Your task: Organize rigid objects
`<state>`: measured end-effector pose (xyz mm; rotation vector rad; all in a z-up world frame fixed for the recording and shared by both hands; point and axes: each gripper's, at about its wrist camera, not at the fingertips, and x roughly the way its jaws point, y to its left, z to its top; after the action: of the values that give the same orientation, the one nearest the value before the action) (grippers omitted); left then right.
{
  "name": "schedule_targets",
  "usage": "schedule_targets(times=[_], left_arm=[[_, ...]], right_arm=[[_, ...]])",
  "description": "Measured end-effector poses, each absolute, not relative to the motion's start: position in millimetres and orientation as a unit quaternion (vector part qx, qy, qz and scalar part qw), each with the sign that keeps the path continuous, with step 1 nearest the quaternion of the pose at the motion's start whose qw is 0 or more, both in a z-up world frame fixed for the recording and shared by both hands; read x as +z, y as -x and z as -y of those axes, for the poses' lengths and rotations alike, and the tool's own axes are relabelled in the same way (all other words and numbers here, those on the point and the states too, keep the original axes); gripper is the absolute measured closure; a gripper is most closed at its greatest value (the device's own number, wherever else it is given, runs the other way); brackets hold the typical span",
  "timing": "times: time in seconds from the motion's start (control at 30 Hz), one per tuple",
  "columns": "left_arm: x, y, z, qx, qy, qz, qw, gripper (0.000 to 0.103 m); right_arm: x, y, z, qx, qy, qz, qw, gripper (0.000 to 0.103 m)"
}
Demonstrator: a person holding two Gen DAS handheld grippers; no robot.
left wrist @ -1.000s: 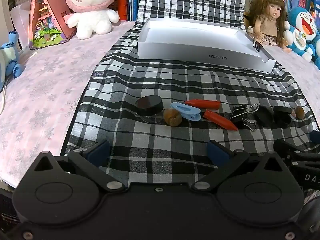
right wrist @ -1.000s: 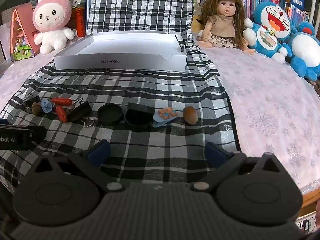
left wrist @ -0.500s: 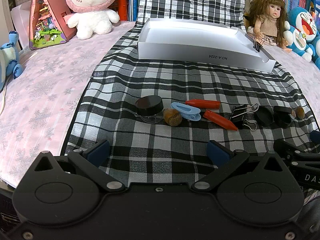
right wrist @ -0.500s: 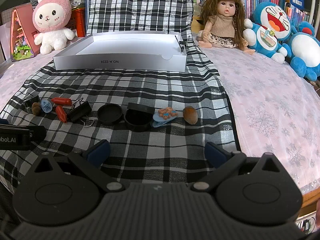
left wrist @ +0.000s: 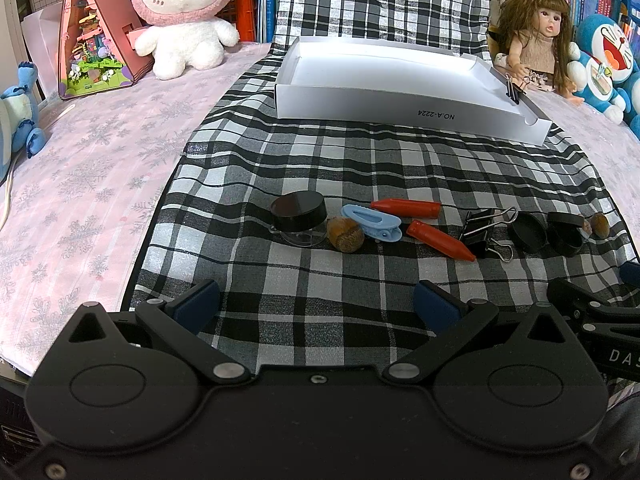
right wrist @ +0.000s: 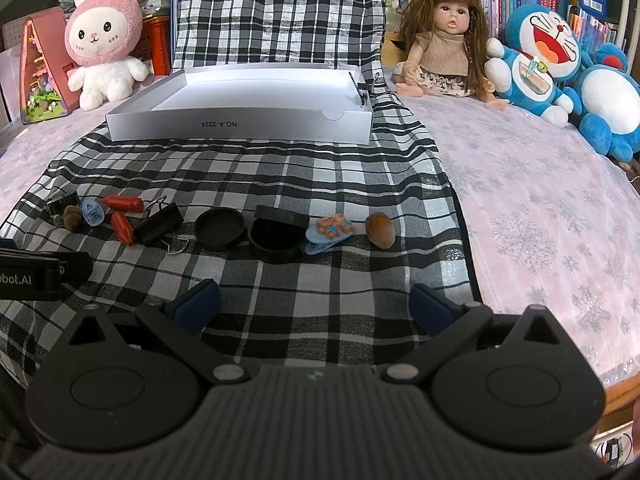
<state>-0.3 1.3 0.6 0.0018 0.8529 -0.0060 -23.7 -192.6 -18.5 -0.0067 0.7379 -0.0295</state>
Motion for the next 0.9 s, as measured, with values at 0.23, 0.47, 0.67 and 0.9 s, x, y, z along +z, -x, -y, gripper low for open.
schedule_targets(times=[0.23,0.47,0.67,0.9], left_arm=[[0.5,0.4,-1.2,-0.003,-0.001,-0.413,0.911,0.0],[0.4,0.5,-1.3,-0.003,-0.001,-0.413,0.911,0.0],[0.5,0.5,-1.3,-0.003,-0.001,-0.413,0.911,0.0],[0.4,0.5,-1.2,-0.003,-0.001,-0.413,0.911,0.0]], right_arm=[[-18.6,23.9,192.5,-0.015,0.003,-0.36,0.933,0.0],[-18.5,24.0,192.5,-0.015,0.003,-0.36,0.933,0.0],[-18.7,24.8,192.3,-0.015,0.003,-0.359,0.933,0.0],[-19.9,26.1,192.4,-0.015,0.003,-0.358,0.934,0.0]])
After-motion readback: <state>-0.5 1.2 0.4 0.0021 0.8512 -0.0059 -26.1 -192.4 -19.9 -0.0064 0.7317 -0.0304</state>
